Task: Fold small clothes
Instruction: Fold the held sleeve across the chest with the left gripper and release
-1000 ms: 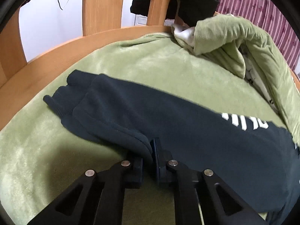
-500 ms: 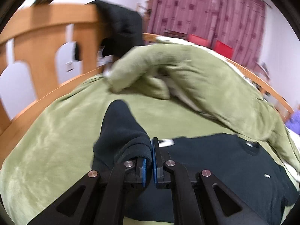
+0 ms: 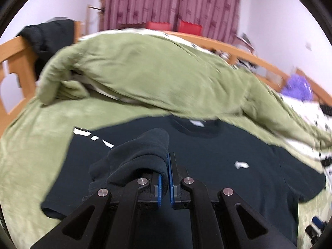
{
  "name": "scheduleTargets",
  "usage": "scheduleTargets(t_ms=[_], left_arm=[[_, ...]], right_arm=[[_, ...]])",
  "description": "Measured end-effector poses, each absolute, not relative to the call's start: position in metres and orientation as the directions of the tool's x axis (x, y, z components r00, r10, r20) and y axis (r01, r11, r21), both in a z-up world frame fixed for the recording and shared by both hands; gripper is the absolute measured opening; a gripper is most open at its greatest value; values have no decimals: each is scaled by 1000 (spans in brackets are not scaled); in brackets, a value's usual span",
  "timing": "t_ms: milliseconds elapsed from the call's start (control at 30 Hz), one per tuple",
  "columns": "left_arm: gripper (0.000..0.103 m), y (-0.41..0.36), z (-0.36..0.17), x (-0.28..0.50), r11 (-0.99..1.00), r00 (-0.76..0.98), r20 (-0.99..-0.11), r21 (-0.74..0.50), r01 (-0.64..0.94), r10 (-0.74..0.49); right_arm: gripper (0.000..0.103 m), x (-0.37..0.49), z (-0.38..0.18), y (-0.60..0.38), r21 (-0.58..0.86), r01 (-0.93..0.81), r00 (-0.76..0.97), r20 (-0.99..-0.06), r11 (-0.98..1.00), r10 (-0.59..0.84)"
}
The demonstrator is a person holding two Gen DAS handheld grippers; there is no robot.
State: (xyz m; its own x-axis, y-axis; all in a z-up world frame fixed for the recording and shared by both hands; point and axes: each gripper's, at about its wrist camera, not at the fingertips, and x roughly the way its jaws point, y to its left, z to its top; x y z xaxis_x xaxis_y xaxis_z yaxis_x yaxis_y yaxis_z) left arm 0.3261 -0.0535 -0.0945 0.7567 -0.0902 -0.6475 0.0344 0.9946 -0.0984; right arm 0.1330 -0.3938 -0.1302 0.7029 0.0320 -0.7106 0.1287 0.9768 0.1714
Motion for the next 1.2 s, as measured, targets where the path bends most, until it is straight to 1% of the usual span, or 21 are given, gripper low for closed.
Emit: scheduleTargets(t_ms=[100,200,233,267,300,367,433,533,600,700,733,800,933,1033,1200], left_arm=[[6,-93,-120,322,996,721,-686,-58,71,-92],[9,-113,-141,317,990,655,-744,-79,113,-134],[13,-116,-146,315,991,638,-759,-70,115,-128],[22,-118,-149,309,991,626,-771,-54,120,-118],[27,-117,-149,307,991,624,-773,-48,123,-115],[48,-113,-146,296,992,633,-767,-38,117,-104],[61,-103,-140,286,994,655,-749,-40,104,-99],[63,-80,-125,270,998,691,-720,-16,68,-59],[63,-62,-117,259,999,700,-713,-6,47,-37],[63,-31,-106,242,1000,708,-706,5,1,3],[63,-20,-102,237,1000,711,-703,10,-17,19],[63,3,-97,224,999,712,-701,14,-44,41],[63,42,-94,201,997,718,-694,-10,-71,44],[63,59,-95,195,997,721,-690,22,-79,72],[63,89,-95,192,996,750,-658,12,-84,71]], right_arm=[[67,135,-135,-400,154,138,694,-719,978,15],[67,139,-136,-400,153,130,691,-723,980,22],[67,139,-135,-400,159,126,691,-722,979,28],[67,140,-134,-399,165,121,692,-721,979,36],[67,141,-134,-397,171,116,692,-721,978,44],[67,142,-132,-392,175,102,693,-719,979,56],[67,142,-129,-384,169,88,697,-715,982,61],[66,139,-121,-373,174,81,724,-687,981,62],[61,138,-115,-365,199,56,730,-676,978,95],[59,137,-107,-349,224,24,735,-665,974,135],[59,137,-104,-339,225,6,736,-661,974,148],[54,136,-101,-322,207,-29,730,-664,978,162],[54,129,-97,-287,166,-94,731,-658,982,181],[54,127,-95,-264,155,-127,736,-647,980,198],[41,136,-88,-227,75,-136,724,-674,988,151]])
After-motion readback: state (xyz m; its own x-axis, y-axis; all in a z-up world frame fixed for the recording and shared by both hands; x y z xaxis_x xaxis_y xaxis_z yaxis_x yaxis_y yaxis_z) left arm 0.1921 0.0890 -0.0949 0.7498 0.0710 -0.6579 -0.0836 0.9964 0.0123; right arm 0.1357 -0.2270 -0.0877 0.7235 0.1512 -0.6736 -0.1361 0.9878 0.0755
